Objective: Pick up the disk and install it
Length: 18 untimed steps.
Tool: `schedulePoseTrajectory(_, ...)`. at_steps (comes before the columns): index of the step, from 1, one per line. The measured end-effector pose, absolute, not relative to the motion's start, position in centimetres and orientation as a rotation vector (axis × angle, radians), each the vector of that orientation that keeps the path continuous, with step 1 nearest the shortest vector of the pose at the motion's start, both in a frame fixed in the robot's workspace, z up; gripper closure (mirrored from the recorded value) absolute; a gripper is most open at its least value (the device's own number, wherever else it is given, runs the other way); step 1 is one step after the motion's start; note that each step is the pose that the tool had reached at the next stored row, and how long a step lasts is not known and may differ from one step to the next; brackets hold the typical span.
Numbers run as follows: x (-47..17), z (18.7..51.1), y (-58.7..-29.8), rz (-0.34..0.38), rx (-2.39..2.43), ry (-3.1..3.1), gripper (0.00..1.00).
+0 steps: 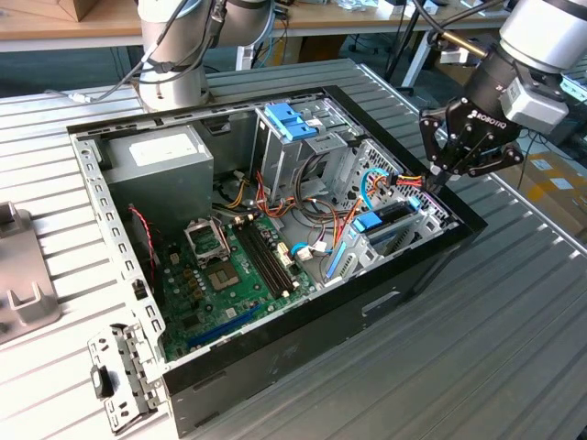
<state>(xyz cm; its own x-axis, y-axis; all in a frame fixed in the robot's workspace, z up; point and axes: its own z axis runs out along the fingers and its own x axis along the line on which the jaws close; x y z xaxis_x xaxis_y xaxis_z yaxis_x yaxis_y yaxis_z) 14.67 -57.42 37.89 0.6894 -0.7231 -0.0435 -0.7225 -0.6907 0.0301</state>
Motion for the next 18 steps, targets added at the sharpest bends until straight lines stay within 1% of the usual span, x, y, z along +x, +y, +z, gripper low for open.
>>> schedulePoseTrajectory(9, 14.67, 37.89, -57.42, -0.080, 2.961, -1.002, 0.89)
schedulePoseTrajectory(14, 14.67, 37.89, -57.42, -0.079, 2.963, -0.995, 0.89)
schedulePoseTrajectory(15, 14.67, 37.89, -57.42, -0.079, 2.963, -0.995, 0.89)
schedulePoseTrajectory(16, 14.67, 37.89, -57.42, -0.080, 2.964, -0.994, 0.83)
schedulePoseTrajectory(17, 14.67, 37.89, -57.42, -0.079, 2.964, -0.994, 0.83)
schedulePoseTrajectory(18, 14.67, 37.89, -57.42, -0.079, 2.964, -0.994, 0.76)
